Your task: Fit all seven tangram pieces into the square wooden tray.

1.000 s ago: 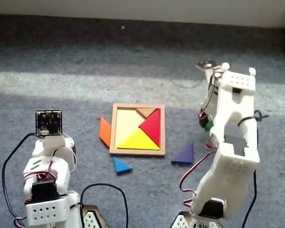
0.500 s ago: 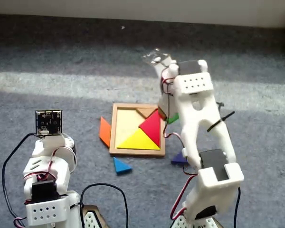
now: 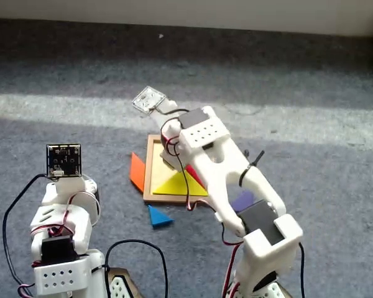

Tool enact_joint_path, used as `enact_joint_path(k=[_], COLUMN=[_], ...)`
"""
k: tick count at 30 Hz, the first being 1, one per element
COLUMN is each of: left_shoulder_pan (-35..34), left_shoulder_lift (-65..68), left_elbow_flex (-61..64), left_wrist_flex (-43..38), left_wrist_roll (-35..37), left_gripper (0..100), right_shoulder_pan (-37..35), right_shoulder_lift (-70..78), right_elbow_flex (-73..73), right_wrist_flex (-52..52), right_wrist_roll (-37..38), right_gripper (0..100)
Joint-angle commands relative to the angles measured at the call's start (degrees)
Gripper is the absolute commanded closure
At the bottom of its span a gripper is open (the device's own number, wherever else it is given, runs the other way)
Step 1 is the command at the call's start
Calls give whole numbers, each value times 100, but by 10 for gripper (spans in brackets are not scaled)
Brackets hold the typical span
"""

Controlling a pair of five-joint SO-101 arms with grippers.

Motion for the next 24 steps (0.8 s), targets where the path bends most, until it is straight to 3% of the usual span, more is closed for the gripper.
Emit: enact_joint_path(k=[1,10,21,24], left_shoulder_pan=[-48,-48,-40,-40], left_shoulder_lift=[-48,-48,-48,-48], left_elbow_flex=[-31,-31,-31,-31], left_wrist_flex=[-88,-88,-88,-88], left_wrist_roll=[18,18,18,18], left_gripper=[995,995,995,995], right_shoulder_pan=[-154,-84,163,171], right_shoulder_lift=[-277,848,875,857], right_elbow_flex=[145,-189,-251,-295], right_wrist_flex=[-602,-787,-787,-585], right_wrist_roll=[-62,-62,-62,-334], right_gripper=[992,992,988,936])
